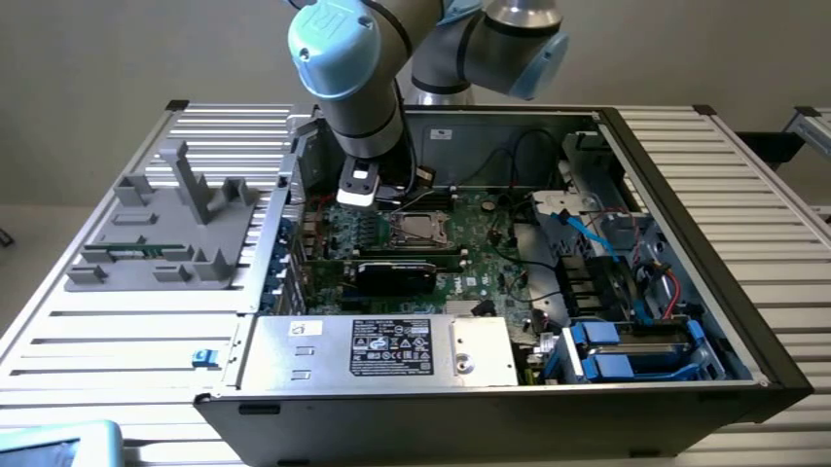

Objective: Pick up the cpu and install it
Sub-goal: 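Install the first cpu locking lever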

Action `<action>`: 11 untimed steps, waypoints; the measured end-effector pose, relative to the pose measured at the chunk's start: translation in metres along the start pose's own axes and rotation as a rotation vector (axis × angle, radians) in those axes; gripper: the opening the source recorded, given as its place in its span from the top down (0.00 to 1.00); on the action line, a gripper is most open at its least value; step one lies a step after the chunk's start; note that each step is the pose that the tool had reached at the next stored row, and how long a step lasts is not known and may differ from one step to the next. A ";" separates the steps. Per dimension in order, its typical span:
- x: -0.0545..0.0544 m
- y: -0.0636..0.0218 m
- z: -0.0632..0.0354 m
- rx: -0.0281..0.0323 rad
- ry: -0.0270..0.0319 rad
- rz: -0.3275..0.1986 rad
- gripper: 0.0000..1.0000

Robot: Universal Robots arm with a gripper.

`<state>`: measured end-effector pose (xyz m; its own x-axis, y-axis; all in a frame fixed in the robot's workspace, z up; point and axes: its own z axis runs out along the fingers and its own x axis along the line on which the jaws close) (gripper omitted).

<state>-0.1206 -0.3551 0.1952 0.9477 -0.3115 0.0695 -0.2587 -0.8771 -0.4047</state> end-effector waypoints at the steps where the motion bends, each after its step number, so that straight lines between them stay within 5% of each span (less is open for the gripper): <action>1: 0.000 0.0001 0.0002 0.0000 0.0003 0.001 0.89; 11: 0.001 0.0002 0.0015 -0.0003 0.0025 0.006 0.89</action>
<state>-0.1193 -0.3551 0.1939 0.9457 -0.3174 0.0695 -0.2641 -0.8754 -0.4048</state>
